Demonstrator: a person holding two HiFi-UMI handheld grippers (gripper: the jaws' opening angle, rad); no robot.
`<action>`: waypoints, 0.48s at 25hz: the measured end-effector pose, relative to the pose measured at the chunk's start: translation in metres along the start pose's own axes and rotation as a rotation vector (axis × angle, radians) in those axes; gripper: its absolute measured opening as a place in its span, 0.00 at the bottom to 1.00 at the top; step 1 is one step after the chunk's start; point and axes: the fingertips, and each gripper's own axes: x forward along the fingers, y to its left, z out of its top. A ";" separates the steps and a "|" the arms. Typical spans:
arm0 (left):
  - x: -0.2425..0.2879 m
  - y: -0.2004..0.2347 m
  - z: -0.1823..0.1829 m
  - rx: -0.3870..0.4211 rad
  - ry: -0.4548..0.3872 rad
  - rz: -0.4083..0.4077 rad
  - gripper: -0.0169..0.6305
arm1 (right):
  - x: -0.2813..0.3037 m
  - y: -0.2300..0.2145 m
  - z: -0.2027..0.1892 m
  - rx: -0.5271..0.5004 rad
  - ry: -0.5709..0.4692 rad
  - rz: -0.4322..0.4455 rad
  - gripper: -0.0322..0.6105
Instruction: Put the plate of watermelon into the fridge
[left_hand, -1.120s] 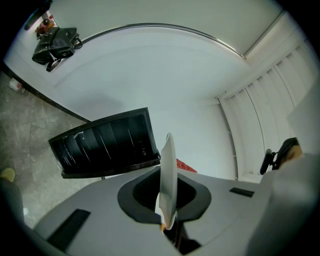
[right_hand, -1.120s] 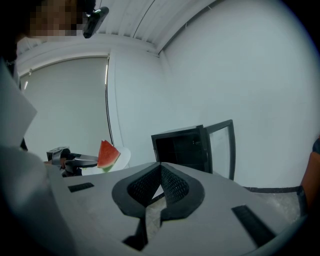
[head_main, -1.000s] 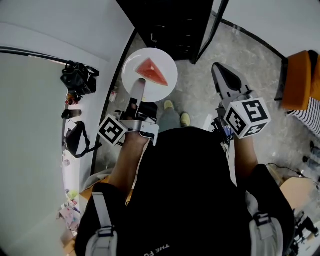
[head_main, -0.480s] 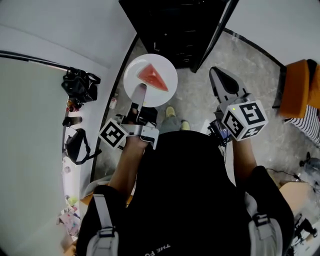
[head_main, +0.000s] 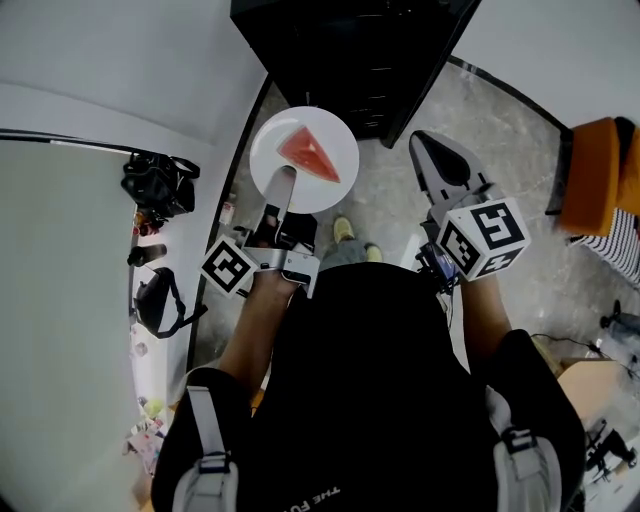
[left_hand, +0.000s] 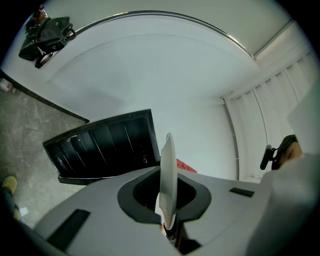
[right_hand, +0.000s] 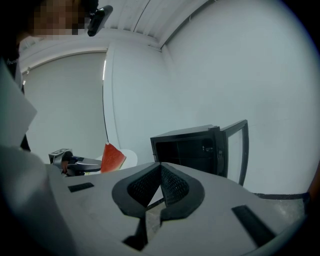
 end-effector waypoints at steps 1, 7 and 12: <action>0.002 0.001 0.001 -0.001 0.002 0.000 0.05 | 0.002 -0.002 -0.001 0.005 0.001 -0.003 0.06; 0.027 0.021 0.047 -0.037 -0.006 0.010 0.05 | 0.053 -0.008 0.009 0.018 0.039 -0.020 0.06; 0.032 0.027 0.053 -0.043 0.006 0.012 0.05 | 0.062 -0.009 0.011 0.016 0.037 -0.033 0.06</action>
